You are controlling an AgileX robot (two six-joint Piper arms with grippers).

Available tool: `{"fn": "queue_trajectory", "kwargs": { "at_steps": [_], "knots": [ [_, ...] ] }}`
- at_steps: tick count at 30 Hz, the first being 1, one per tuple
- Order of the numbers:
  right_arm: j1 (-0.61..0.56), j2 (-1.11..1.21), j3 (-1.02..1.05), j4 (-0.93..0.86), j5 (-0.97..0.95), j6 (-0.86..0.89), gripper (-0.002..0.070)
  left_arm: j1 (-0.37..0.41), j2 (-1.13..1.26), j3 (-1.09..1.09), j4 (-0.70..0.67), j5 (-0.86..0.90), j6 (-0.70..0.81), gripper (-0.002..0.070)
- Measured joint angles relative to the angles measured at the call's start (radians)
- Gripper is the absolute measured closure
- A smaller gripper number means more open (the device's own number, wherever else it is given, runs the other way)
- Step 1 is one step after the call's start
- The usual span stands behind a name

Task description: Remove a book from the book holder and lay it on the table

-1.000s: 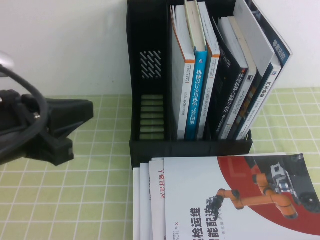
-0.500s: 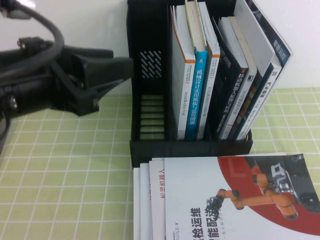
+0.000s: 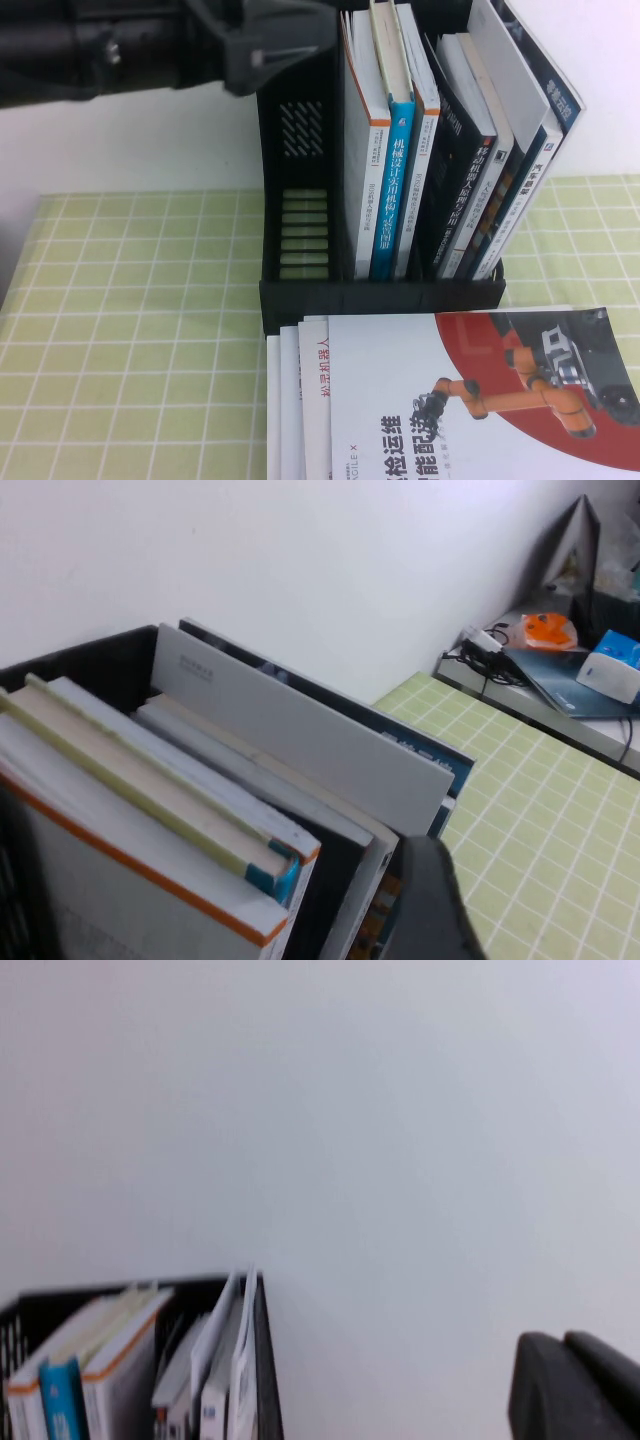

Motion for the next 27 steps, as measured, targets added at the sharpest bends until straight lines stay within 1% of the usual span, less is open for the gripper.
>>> {"fn": "queue_trajectory", "kwargs": {
  "at_steps": [4, 7, 9, 11, 14, 17, 20, 21, 23, 25, 27],
  "knots": [
    [0.000, 0.218, -0.177, -0.051, 0.234, -0.044, 0.0678, -0.062, 0.092, -0.093, 0.025, 0.010, 0.000, 0.0270],
    [0.000, 0.365, -0.282, -0.085, 0.352, -0.065, 0.0678, -0.116, 0.155, -0.148, 0.064, 0.018, 0.000, 0.0270],
    [0.000, 0.443, -0.328, -0.075, 0.375, -0.066, 0.0678, -0.148, 0.197, -0.175, 0.081, 0.016, 0.000, 0.0270],
    [0.000, 0.499, -0.346, -0.024, 0.375, -0.068, 0.0678, -0.180, 0.244, -0.199, 0.089, 0.001, 0.004, 0.0270],
    [0.000, 0.576, -0.353, 0.083, 0.375, -0.073, 0.0678, -0.236, 0.312, -0.220, 0.102, -0.026, 0.033, 0.0270],
    [0.000, 0.666, -0.353, 0.201, 0.367, -0.149, 0.0678, -0.281, 0.365, -0.246, 0.123, -0.055, 0.069, 0.0270],
    [0.000, 0.755, -0.353, 0.391, 0.316, -0.321, 0.0678, -0.321, 0.409, -0.259, 0.140, -0.105, 0.097, 0.0270],
    [0.003, 0.782, -0.353, 0.481, 0.290, -0.417, 0.0678, -0.333, 0.421, -0.259, 0.142, -0.127, 0.100, 0.0270],
    [0.025, 0.817, -0.353, 0.661, 0.227, -0.660, 0.0677, -0.350, 0.445, -0.260, 0.149, -0.168, 0.109, 0.0270],
    [0.063, 0.846, -0.353, 0.880, 0.162, -0.923, 0.0675, -0.357, 0.472, -0.260, 0.149, -0.197, 0.122, 0.0270],
    [0.100, 0.869, -0.353, 1.086, 0.126, -1.137, 0.0671, -0.359, 0.496, -0.260, 0.143, -0.206, 0.124, 0.0270]
  ]
}}
